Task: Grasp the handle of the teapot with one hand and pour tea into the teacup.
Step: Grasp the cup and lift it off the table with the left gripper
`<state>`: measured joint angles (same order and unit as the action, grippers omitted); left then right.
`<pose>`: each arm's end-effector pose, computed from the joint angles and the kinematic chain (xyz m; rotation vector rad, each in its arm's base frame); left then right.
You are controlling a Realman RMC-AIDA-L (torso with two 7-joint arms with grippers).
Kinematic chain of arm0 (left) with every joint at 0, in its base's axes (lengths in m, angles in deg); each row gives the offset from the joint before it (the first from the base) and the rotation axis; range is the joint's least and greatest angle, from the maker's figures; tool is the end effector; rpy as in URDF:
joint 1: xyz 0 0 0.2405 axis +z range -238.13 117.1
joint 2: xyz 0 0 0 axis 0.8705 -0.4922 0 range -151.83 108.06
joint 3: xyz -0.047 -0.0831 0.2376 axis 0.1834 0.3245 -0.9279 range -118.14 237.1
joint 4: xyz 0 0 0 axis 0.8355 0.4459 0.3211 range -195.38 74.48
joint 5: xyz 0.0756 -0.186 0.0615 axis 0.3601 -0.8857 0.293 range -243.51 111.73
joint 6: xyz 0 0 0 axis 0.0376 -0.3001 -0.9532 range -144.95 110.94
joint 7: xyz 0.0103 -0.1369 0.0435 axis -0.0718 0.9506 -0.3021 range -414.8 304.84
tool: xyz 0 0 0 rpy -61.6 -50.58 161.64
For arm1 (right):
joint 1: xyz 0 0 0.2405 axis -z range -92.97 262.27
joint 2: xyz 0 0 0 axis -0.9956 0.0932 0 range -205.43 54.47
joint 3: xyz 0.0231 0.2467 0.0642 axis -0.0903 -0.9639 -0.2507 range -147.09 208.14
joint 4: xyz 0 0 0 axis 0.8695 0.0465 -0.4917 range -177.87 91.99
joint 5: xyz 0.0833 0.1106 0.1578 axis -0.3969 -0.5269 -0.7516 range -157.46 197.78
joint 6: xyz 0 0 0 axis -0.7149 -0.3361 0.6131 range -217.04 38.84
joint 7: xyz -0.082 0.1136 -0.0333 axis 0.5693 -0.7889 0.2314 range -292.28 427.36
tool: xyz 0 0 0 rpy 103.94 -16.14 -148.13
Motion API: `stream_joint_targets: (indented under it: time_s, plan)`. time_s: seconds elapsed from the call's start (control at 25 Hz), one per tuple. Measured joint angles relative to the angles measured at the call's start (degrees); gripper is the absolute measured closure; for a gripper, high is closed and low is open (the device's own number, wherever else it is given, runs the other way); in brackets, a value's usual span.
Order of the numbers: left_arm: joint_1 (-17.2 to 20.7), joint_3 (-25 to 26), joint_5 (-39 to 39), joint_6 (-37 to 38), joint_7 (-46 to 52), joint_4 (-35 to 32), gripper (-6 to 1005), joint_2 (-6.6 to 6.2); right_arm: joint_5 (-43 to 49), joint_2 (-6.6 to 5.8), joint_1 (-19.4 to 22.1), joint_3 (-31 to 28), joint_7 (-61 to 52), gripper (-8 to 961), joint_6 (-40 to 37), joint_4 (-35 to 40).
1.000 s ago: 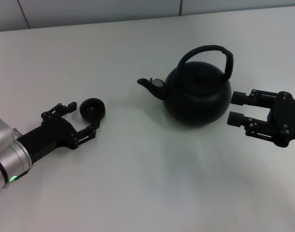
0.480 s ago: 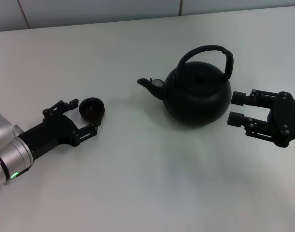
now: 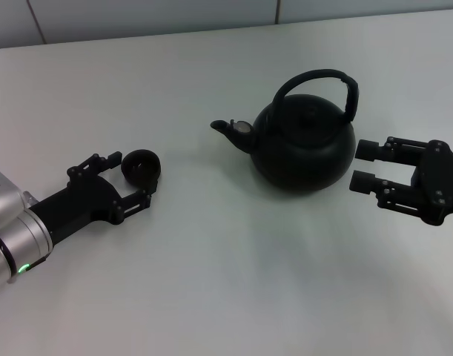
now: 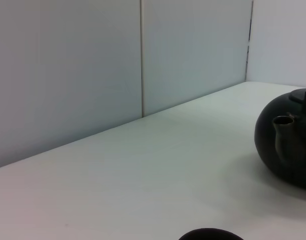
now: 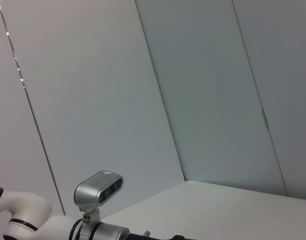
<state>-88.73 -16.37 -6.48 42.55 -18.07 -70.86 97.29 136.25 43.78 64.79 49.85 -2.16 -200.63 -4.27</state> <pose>-0.3054 0.3182 -0.0808 -2.3998 -0.4747 -0.5363 0.3007 0.2477 0.0457 -2.5568 0.5720 1.0558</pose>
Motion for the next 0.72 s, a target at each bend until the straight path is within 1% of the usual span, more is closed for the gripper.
stream_joint_targets:
  time_s: [0.36, 0.44, 0.52, 0.68, 0.72]
  plan:
    - [0.00, -0.13, 0.11, -0.16, -0.09, 0.11, 189, 0.00, -0.61, -0.09, 0.15, 0.01, 0.00, 396, 0.00, 0.02]
    - [-0.10, -0.85, 0.37, -0.27, -0.30, 0.12, 189, 0.00, -0.81, -0.09, 0.19, 0.01, 0.00, 396, 0.00, 0.06]
    - [-0.46, -2.61, 0.29, -0.61, -0.33, 0.13, 189, 0.00, -0.86, -0.13, 0.28, 0.01, 0.00, 396, 0.00, 0.08]
    - [-0.52, -2.96, 0.03, -0.73, -0.36, 0.13, 189, 0.00, -0.88, -0.15, 0.49, 0.01, 0.00, 396, 0.00, 0.15]
    - [-0.52, -2.89, 0.02, -0.74, -0.21, 0.13, 256, 0.01, -0.98, -0.16, 0.67, 0.01, 0.00, 396, 0.00, 0.20]
